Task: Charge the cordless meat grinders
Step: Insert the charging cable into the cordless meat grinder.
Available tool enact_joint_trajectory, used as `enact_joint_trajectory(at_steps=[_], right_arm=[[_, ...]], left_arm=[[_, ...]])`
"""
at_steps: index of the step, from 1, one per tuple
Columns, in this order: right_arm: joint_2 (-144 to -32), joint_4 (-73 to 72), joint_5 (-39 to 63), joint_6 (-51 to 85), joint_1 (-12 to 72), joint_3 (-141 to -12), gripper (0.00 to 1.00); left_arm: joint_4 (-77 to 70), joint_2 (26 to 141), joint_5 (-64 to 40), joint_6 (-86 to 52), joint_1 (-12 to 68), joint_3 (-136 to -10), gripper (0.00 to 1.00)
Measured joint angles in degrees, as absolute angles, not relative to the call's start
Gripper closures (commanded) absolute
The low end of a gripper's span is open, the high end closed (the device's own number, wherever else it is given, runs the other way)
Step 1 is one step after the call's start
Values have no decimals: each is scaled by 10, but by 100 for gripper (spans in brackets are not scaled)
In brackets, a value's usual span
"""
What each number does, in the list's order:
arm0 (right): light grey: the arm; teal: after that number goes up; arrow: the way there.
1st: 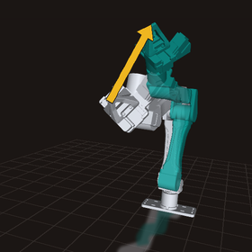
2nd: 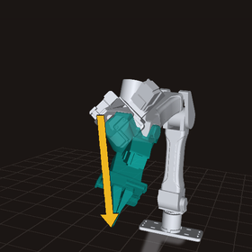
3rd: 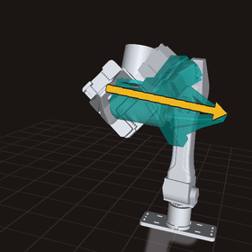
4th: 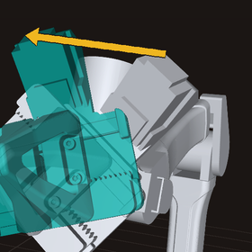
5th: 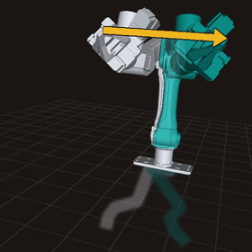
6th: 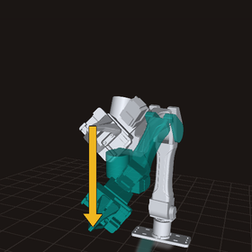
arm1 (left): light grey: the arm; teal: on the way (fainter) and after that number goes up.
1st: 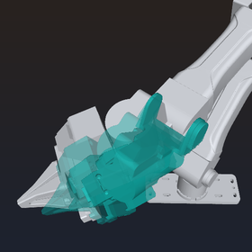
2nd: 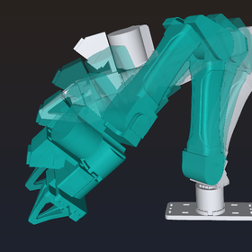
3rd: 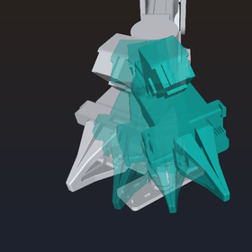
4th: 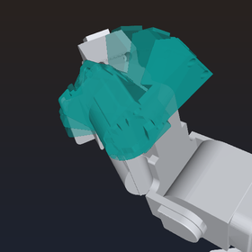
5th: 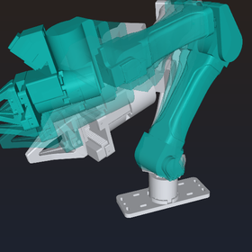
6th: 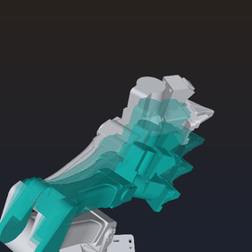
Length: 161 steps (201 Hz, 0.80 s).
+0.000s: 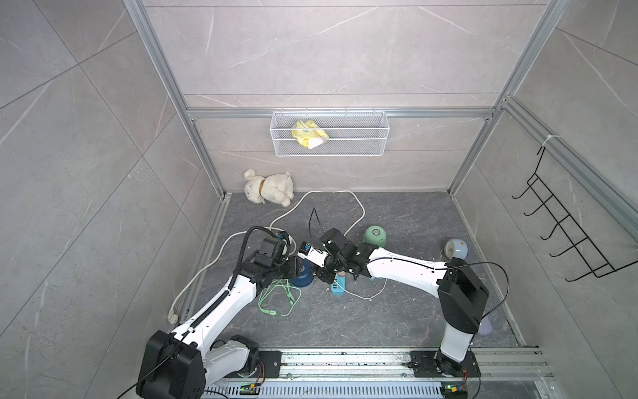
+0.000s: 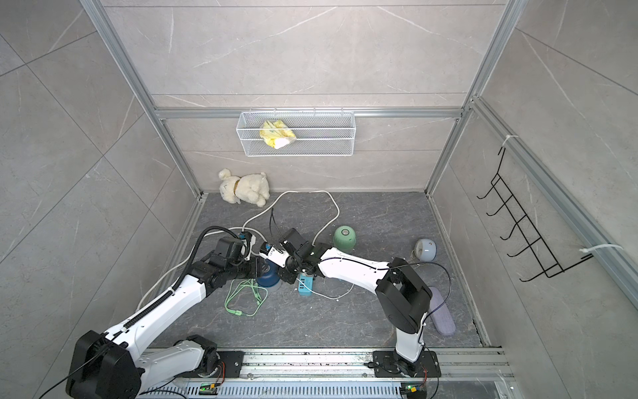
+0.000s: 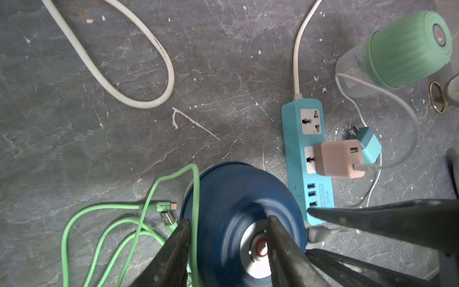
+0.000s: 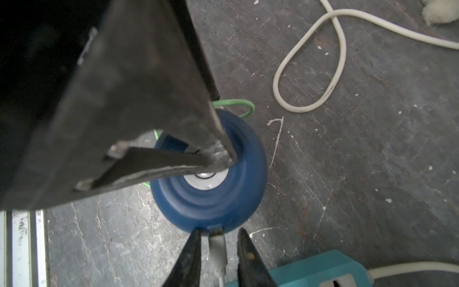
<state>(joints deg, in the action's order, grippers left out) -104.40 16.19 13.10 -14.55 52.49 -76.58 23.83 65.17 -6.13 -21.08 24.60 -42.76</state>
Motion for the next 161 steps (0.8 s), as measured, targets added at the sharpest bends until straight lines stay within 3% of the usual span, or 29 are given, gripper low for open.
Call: enact_joint_trajectory(at_steps=[56,104,132,161], right_arm=[[-963,111,150,-150,516,-685,57],[-805,27,138,-119,486,-575,57],[-705,-15,77,-67,476,-504,59],[-671,-9,-1,-10,475,-489,62]], left_arm=[[280,630,-54,-217,251,-427,27],[353,565,46,-242,252,-449,27],[376,520,121,-271,251,-486,27],[412,495,161,-320,251,-508,26]])
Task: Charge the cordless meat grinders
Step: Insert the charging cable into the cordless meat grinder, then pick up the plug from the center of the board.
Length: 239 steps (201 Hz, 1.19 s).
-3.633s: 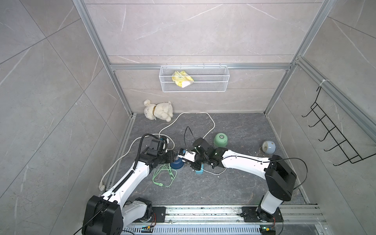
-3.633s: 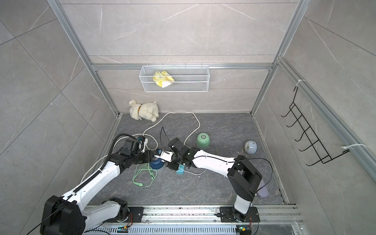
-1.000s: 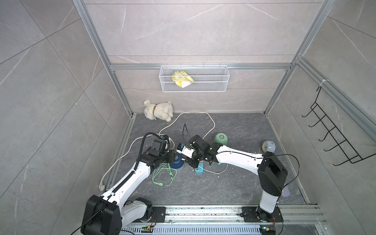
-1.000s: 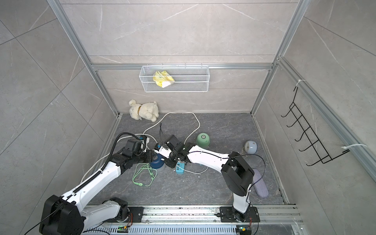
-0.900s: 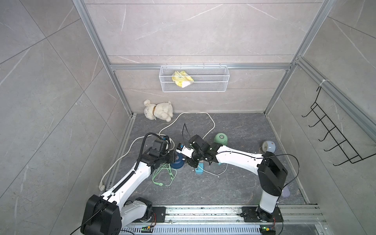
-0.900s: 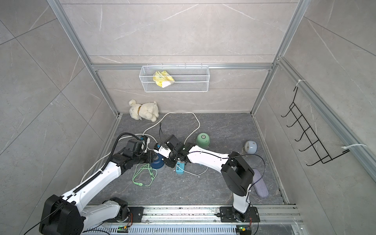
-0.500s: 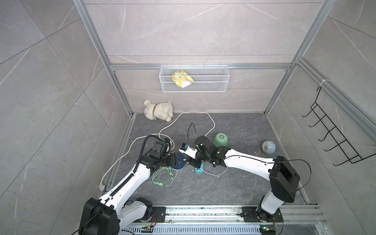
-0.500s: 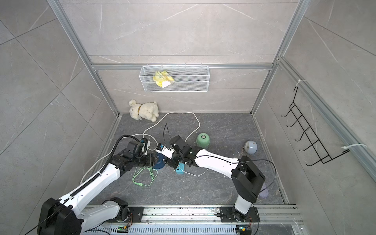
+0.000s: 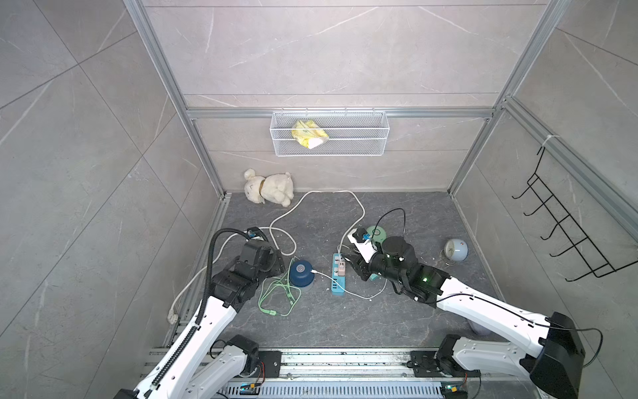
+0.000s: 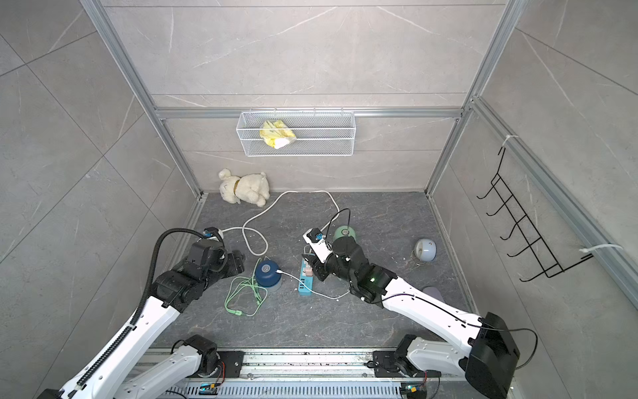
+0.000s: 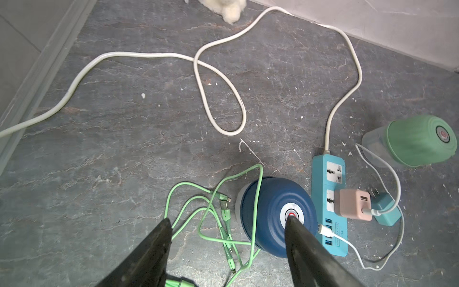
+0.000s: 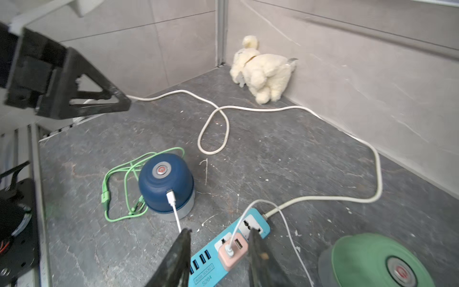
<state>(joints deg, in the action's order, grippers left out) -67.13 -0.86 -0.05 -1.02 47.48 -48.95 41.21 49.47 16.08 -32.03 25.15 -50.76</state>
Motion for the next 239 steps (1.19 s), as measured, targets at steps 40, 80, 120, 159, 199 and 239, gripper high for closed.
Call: enact_joint_trajectory(at_steps=[40,80,120,159,199,239], right_arm=[[-589,-20,-116,56,475,-417,65],[-588,97,-275,163,467,-470,69],[-700,258,-299,240,449,-538,55],[-795,300,-184,216,426,-517,37],[-823,297,-118,131,399,-515,35],[-882,296,-78,109,366,-536,38]], left_arm=[[475,448,154,-392,251,-484,27],[518,400,105,-458,251,-450,27],[510,388,100,-478,251,-452,27],[481,424,100,-469,251,-485,27],[442,456,98,-436,251,-509,27],[415,475,88,-412,251,-515,26]])
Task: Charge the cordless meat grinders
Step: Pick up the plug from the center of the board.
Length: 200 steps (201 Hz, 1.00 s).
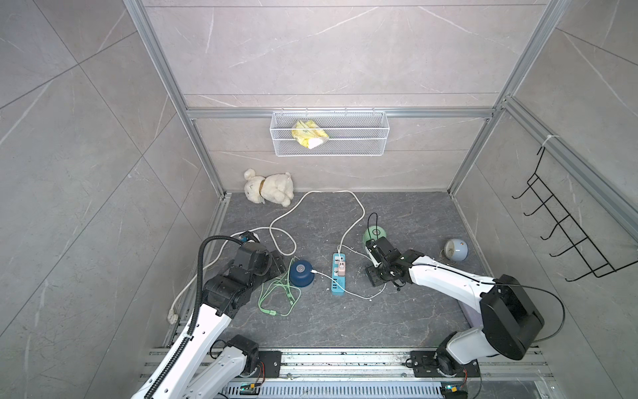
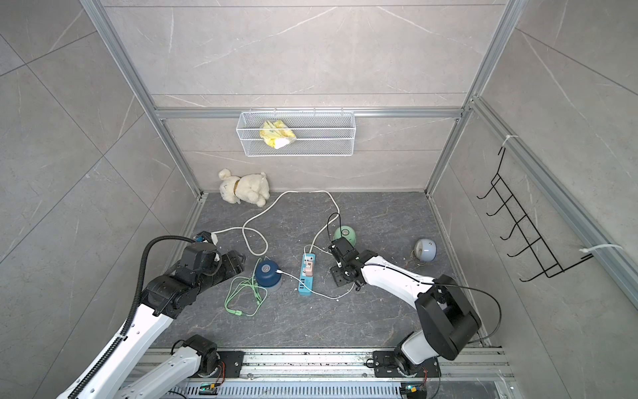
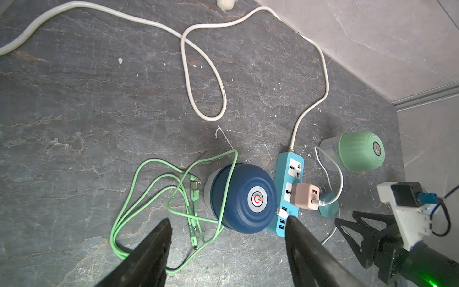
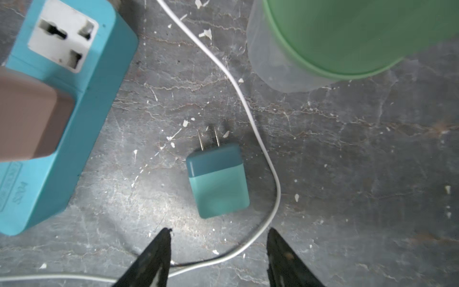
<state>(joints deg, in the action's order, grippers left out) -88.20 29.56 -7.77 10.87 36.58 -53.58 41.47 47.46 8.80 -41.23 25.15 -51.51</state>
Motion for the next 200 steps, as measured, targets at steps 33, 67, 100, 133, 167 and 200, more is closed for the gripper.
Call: enact_joint_trajectory(at_steps=[33,67,100,133,167,200], right_arm=[[-917,298,-66,102,355,-557,38],[-950,298,-61,89,347,-584,36],[-971,303,-51,77,342,-608,36],[-986,306,-40,74,342,-615,36],[-1006,317,-34,75,342,-615,37],[-1015,322,-34,77,342,-617,43]], left_arm=[[396,489,82,-396,251,-518,26],[390,498,74,-382,251,-528,26],[384,498,71,-375,251,-535,27],[383,499,69,-371,251,-535,26],[381,502,68,-368,251,-536,26],[381,505,64,-368,251,-539,26]])
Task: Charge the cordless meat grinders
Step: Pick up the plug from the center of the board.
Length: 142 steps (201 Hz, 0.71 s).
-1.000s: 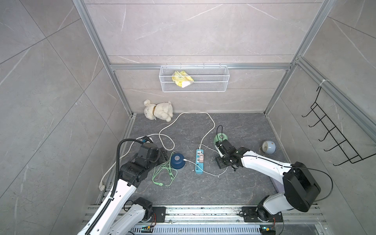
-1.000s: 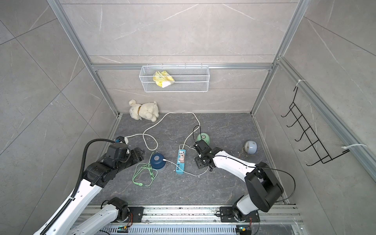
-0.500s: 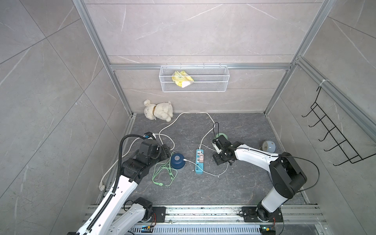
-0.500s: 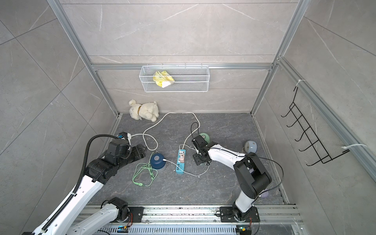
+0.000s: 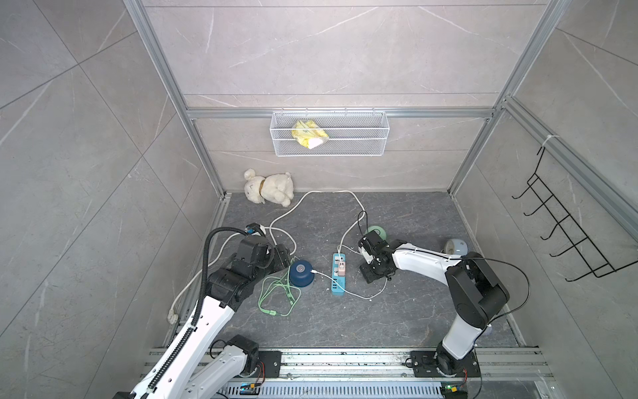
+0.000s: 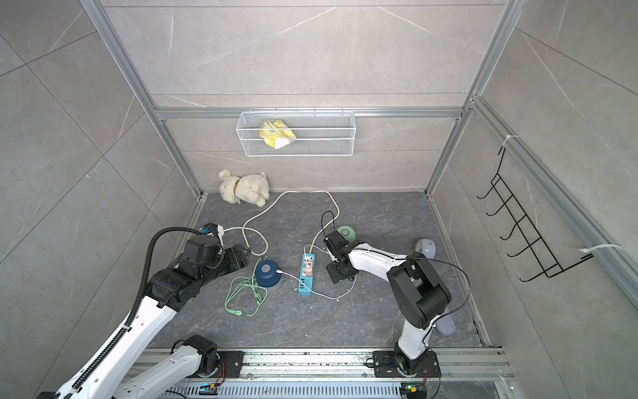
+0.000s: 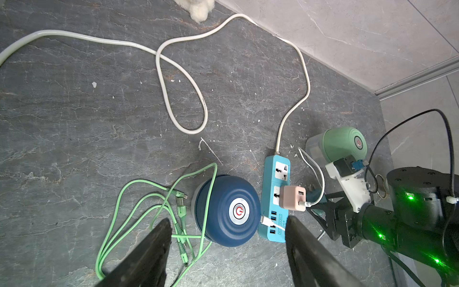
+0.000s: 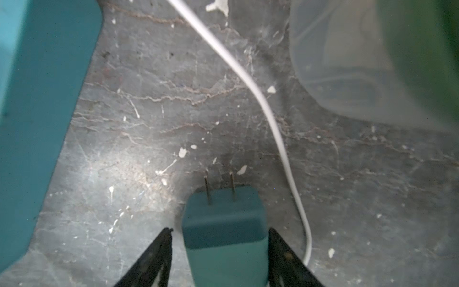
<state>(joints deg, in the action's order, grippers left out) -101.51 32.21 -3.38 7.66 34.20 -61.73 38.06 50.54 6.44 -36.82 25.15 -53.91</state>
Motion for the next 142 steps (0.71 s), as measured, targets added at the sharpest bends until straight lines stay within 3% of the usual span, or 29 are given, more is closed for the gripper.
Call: enact_joint_trajectory(at_steps=[42,100,142], right_arm=[[-1020,324,-32,79,342,-620,59],[-1006,323,-21,79,342,-620,69],[-794,277,27,45,350,-562,68]], left_arm=[[381,507,55,-367,251,-552,26],[381,511,41,-359,251,-583,28],[340,535,-78,-374,251,-587,27]])
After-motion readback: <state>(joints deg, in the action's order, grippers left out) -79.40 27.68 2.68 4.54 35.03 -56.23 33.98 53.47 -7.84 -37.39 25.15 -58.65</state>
